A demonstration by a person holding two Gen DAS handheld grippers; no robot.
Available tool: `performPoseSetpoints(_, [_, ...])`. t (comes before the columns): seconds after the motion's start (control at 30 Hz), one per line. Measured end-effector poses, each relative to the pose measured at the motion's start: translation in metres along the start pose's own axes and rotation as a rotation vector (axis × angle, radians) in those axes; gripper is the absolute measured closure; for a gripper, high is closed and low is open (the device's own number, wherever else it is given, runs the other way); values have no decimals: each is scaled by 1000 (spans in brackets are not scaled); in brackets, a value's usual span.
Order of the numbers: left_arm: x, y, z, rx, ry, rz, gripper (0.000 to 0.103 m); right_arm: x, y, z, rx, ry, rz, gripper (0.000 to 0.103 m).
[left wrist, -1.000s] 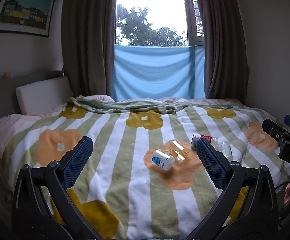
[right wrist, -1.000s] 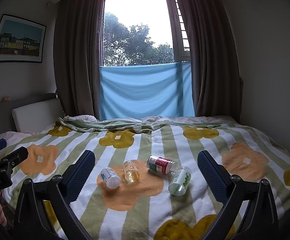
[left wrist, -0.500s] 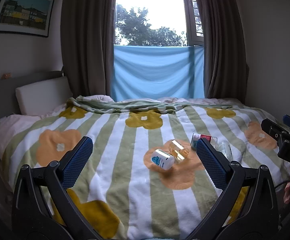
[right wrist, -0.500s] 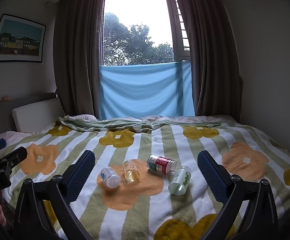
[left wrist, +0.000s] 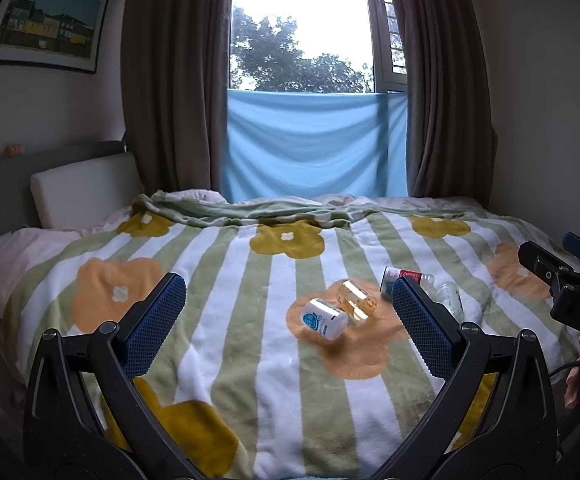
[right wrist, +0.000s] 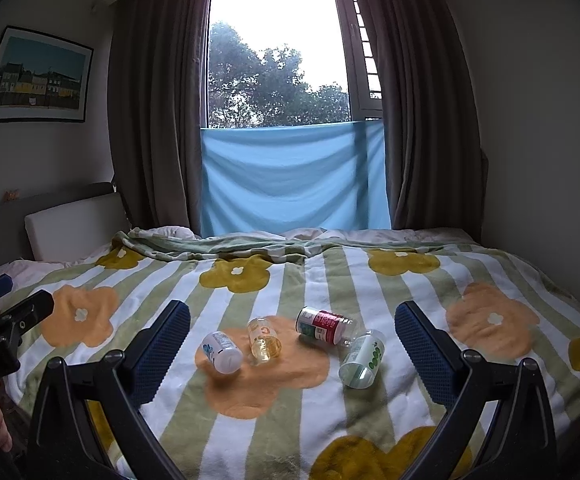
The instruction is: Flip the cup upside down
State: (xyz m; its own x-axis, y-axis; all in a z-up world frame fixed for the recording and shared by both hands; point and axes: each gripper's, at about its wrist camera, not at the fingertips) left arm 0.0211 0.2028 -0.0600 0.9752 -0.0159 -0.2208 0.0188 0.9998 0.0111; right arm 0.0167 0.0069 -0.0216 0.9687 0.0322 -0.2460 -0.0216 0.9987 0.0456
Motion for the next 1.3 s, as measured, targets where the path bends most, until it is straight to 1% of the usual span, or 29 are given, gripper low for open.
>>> performPoseSetpoints(0.43, [1,0,4,1,-3,-3,0,1,-1,5,8,6,-5,1])
performPoseSetpoints(0.63, [12,-2,5,6,17,-6,0,15,-5,7,-4,47,-5,1])
performPoseSetpoints(0.73, [23,-2,3,12,39,2,0,33,-12,10,-15,83,10,1])
performPoseSetpoints(0.83, [38,1,-2,10,64,13,0,64,-22,14,-103,131,-5,1])
performPoseSetpoints(0.87, [43,2,-4,7,74,17,0,84,-27,16,-152,163,-4,1])
performPoseSetpoints(0.97, [61,6,-11,-5,109,30,0,137,-40,16,-226,258,35,1])
performPoseSetpoints(1.03, [74,9,-17,-9,132,42,0,179,-48,12,-294,330,37,1])
performPoseSetpoints(1.07, [79,11,-20,-10,141,45,0,208,-52,9,-343,386,57,1])
performPoseSetpoints(1.13, [96,13,-27,-11,173,54,0,245,-54,1,-397,459,93,1])
performPoseSetpoints(1.17, [106,15,-31,-12,190,60,0,271,-56,-5,-434,521,117,1])
performPoseSetpoints(1.2, [111,16,-33,-14,200,63,0,283,-58,-10,-450,551,128,1])
performPoseSetpoints(1.27, [124,17,-40,-17,222,70,0,324,-60,-24,-488,645,155,1])
performPoseSetpoints(1.3, [130,18,-42,-18,233,73,0,335,-61,-27,-500,673,164,1])
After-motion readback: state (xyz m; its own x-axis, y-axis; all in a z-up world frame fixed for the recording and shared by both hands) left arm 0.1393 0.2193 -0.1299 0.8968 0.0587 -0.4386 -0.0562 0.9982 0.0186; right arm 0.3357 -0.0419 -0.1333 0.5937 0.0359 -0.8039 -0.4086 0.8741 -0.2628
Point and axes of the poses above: each gripper's, at about its wrist camera, not at the fingertips, and x roughly the way its jaws point, y to its left, z to its top
